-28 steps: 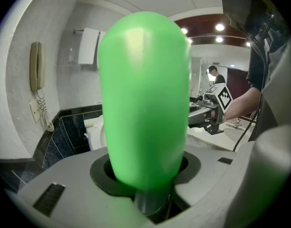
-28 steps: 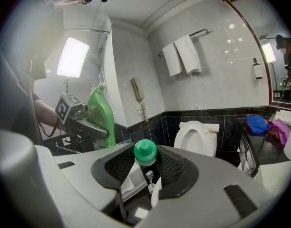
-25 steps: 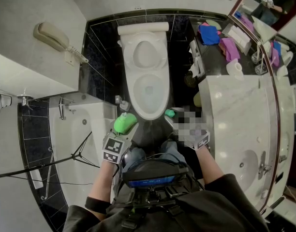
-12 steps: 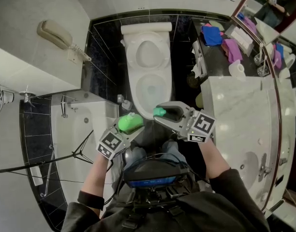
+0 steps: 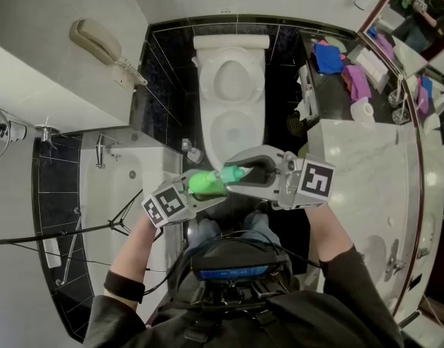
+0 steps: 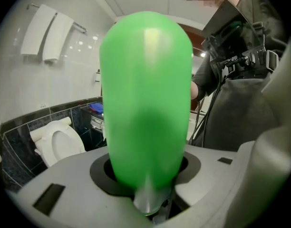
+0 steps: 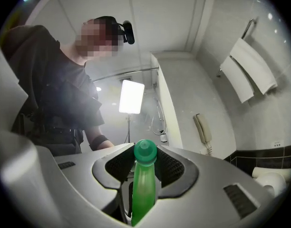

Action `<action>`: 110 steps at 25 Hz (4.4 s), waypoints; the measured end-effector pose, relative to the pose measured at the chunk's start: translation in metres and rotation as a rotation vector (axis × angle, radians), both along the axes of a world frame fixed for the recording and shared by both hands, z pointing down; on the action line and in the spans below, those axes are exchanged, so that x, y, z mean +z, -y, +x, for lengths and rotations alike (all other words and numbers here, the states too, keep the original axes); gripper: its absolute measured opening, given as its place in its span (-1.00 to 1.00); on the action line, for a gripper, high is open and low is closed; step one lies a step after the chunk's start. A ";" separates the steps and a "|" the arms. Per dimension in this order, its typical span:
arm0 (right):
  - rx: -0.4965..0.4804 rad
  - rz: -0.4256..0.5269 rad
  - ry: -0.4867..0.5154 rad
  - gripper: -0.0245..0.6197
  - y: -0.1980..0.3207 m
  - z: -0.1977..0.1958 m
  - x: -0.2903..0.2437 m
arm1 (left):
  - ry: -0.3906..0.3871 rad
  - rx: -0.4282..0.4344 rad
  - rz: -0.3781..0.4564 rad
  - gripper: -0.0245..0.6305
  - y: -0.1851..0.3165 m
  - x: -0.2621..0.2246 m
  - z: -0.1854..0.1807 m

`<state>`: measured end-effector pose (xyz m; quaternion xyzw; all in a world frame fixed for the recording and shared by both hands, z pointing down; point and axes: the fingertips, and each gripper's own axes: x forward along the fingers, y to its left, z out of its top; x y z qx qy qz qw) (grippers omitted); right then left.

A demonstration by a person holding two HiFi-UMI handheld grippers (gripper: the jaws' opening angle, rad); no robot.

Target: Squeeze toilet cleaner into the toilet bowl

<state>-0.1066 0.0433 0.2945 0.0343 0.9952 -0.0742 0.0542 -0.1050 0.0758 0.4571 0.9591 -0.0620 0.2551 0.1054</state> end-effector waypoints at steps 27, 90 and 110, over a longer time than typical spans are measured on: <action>-0.148 0.040 -0.035 -0.42 -0.001 -0.021 -0.002 | -0.036 0.092 -0.025 -0.34 -0.005 -0.011 0.009; 0.273 -0.556 -0.151 -0.23 0.044 -0.024 0.058 | 0.090 -0.583 0.335 -0.34 0.080 0.042 -0.002; -0.098 0.118 -0.035 -0.02 -0.001 -0.018 -0.003 | -0.121 0.183 -0.045 -0.34 -0.005 -0.026 0.009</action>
